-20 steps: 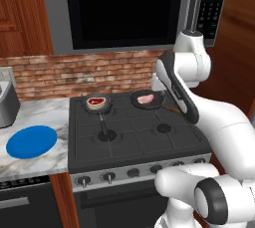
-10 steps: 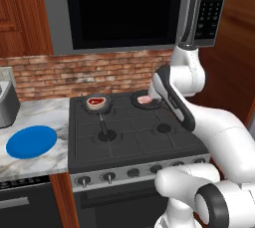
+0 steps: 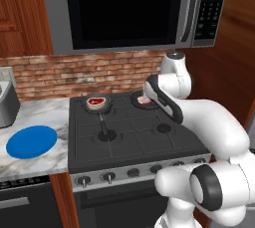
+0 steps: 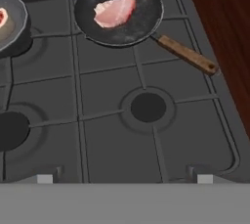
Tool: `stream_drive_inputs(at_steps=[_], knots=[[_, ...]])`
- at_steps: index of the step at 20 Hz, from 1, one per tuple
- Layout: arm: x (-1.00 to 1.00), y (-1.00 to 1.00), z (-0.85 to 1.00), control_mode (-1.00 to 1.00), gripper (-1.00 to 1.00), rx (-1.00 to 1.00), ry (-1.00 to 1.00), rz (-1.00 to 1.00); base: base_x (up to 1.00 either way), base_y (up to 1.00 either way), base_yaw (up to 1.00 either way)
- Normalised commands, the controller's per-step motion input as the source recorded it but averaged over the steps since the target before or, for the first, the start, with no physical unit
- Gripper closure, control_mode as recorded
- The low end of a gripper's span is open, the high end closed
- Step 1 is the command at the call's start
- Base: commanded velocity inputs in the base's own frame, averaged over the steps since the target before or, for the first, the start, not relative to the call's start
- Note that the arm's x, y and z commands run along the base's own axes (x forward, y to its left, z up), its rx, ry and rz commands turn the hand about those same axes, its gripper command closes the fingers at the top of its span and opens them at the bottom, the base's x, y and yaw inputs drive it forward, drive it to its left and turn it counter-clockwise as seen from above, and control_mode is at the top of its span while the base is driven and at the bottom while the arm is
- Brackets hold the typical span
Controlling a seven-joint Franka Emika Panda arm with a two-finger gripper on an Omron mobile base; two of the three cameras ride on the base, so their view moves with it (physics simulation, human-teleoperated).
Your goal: Place one of the steaks on the plate and the other in the bowl. Then place the bowl in the fridge.
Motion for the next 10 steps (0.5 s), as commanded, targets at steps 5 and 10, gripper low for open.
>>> stream_drive_inputs(at_steps=[5,10], knots=[[0.61,0.00,-0.14,-1.00,-1.00,0.00,0.00,-0.09,0.00,0.00,0.00],[0.53,0.00,-0.23,-1.00,-1.00,0.00,0.00,-0.04,0.00,0.00,0.00]])
